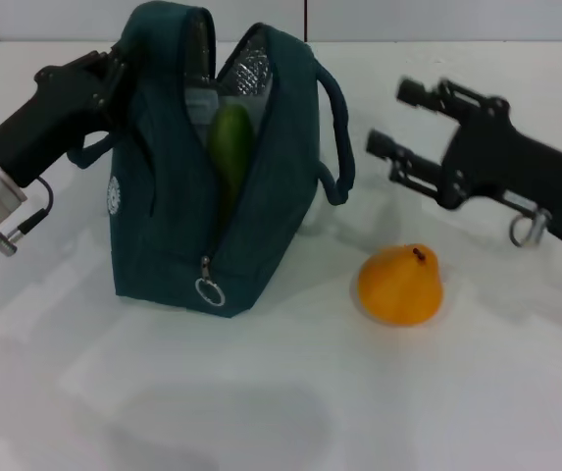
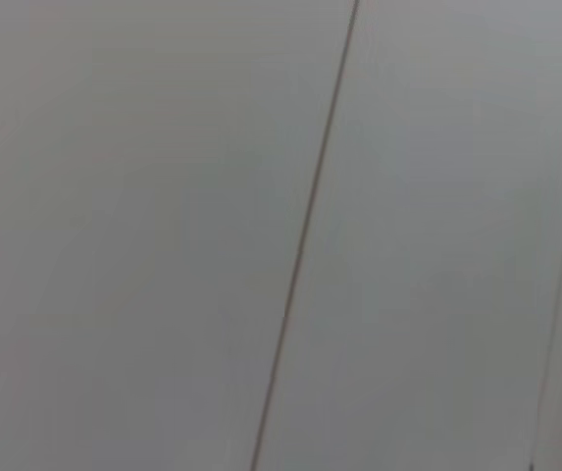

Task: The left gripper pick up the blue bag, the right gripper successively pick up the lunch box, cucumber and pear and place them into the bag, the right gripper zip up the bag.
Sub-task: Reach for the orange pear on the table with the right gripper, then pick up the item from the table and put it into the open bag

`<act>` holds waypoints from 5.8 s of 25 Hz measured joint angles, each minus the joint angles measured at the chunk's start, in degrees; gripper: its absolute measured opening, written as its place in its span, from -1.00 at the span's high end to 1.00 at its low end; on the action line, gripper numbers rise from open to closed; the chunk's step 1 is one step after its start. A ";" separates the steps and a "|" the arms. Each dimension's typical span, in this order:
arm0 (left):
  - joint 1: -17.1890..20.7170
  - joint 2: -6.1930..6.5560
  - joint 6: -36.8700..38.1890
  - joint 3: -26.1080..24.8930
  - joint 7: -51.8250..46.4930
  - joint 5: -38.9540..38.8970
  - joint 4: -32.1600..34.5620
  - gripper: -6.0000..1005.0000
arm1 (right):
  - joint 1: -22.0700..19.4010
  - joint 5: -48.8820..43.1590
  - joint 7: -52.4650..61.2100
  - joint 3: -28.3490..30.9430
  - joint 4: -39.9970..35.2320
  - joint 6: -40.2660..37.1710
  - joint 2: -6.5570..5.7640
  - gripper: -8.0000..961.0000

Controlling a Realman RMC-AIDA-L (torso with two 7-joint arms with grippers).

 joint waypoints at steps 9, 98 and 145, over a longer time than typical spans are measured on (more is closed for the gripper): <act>-2.49 -0.36 -2.90 -0.07 3.17 -3.02 -2.81 0.90 | -0.82 -9.36 -0.42 0.04 1.88 -7.48 -3.98 -0.30; -2.59 -0.46 -2.88 0.03 7.40 -10.10 -7.91 0.90 | -3.19 -13.84 -5.30 3.02 7.91 -1.65 -0.11 0.89; 3.66 -0.30 13.18 1.25 8.10 -4.63 -7.21 0.90 | 22.89 -14.01 12.02 11.88 -0.07 -4.11 1.34 0.92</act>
